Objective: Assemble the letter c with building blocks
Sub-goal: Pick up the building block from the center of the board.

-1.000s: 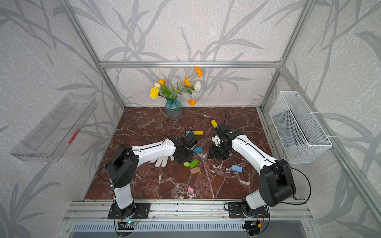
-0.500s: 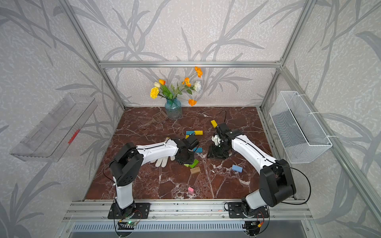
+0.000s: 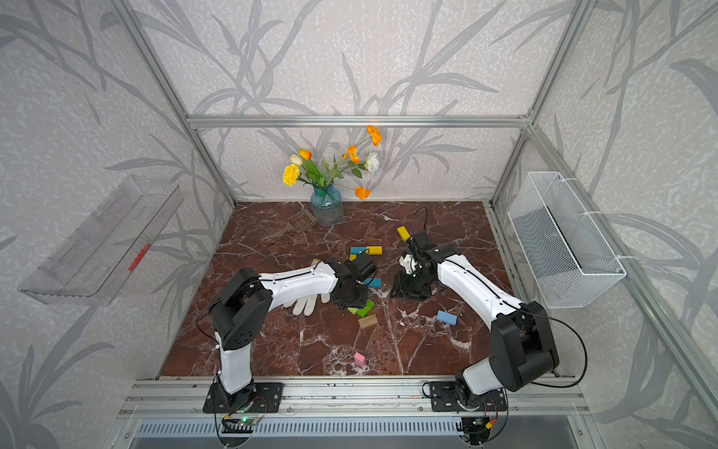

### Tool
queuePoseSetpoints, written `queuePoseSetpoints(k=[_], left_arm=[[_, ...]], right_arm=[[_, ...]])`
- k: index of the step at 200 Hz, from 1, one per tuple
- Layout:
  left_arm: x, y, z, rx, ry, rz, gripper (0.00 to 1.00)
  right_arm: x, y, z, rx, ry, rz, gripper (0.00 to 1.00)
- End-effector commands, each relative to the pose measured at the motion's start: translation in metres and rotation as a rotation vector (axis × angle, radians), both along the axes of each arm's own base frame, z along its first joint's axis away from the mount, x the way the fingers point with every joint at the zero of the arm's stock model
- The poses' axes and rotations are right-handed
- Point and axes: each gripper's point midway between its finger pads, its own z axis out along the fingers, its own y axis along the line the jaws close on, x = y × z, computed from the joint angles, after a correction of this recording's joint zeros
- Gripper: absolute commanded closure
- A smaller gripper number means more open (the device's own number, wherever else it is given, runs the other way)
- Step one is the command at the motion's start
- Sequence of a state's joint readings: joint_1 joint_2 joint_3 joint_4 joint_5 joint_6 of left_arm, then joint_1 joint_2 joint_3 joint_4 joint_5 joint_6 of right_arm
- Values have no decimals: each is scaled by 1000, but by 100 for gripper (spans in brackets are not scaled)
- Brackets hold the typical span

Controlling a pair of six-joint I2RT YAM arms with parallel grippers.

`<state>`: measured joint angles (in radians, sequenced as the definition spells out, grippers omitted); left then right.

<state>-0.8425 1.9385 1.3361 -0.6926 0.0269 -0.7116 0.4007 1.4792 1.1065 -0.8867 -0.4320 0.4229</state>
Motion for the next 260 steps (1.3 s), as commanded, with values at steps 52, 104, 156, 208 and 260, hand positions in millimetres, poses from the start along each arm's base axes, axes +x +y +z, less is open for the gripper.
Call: queuePoseSetpoints(k=[52,104,156,208,260], left_arm=[[-8,28,-5,100,13,65,60],[-9,31,-7,109,21,61,58],[-9,22,-14,77,35,32,52],[-7,17,-21,72,45,23,53],[-6,15,-24,72,52,23,61]], right_arm=[[-7,-1,7,21,-2,-13,49],[-9,-2,9,26,-4,-20,49],[-10,0,11,40,-1,-32,49],[-10,0,13,41,-1,-34,49],[-10,-2,13,32,-3,-33,49]])
